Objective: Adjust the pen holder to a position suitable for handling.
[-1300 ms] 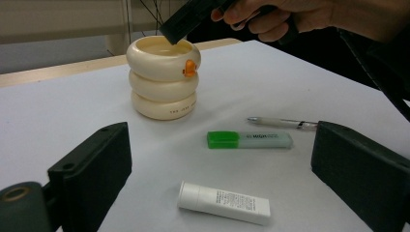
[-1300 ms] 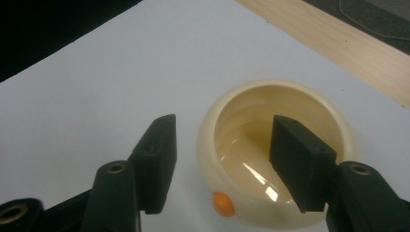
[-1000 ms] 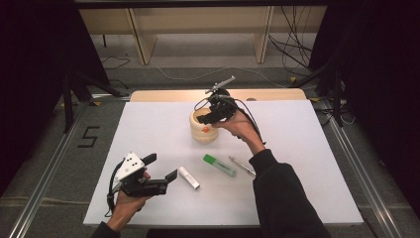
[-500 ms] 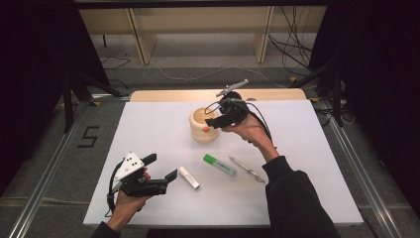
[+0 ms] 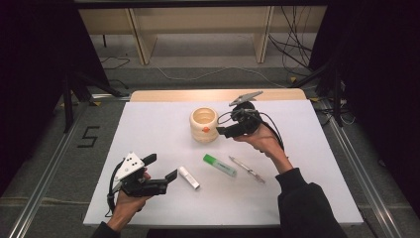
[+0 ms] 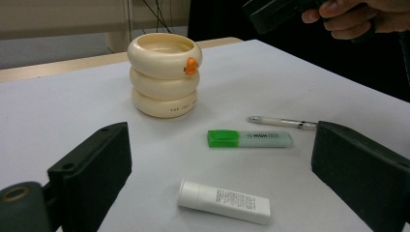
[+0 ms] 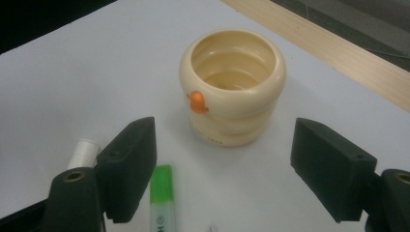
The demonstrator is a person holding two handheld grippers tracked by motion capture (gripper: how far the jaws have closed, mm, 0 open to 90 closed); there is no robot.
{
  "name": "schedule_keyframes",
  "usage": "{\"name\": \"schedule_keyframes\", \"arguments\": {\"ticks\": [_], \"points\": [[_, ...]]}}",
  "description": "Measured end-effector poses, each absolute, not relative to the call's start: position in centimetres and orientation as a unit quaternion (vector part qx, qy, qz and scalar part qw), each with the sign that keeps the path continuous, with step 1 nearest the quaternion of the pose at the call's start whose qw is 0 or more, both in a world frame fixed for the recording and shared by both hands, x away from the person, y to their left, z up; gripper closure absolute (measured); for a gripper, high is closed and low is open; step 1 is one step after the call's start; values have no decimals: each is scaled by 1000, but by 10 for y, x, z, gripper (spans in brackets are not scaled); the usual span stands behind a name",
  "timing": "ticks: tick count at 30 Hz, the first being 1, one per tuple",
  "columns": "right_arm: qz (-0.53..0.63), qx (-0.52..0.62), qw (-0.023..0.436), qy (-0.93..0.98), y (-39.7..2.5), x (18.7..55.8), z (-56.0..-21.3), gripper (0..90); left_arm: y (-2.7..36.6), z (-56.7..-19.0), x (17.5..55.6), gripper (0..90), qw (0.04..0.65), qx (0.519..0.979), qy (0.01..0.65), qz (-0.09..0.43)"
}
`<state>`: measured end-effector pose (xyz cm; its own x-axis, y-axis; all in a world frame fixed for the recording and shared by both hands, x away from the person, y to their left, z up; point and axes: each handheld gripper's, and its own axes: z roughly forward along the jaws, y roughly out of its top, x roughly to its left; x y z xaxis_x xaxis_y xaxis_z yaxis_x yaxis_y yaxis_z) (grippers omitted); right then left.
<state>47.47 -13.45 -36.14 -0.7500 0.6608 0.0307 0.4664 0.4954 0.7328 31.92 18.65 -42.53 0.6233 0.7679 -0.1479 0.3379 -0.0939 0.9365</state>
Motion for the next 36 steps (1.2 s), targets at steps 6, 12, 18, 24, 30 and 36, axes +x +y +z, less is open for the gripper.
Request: {"name": "schedule_keyframes", "arguments": {"ticks": [6, 12, 18, 24, 30, 36], "points": [[385, 327, 136, 852, -141, 464, -366, 254, 187, -426, 320, 67, 550, 713, 388, 196], [381, 332, 136, 852, -146, 456, -374, 249, 187, -427, 321, 67, 549, 712, 392, 195], [386, 334, 134, 849, -149, 450, -382, 245, 187, -427, 322, 67, 549, 711, 394, 194], [374, 328, 130, 858, -154, 443, -392, 242, 188, -427, 323, 67, 550, 711, 393, 193], [346, 329, 130, 869, -155, 442, -401, 222, 187, -426, 323, 67, 550, 712, 392, 193], [324, 341, 122, 874, -162, 443, -408, 228, 186, -427, 324, 67, 550, 712, 392, 192]]}}
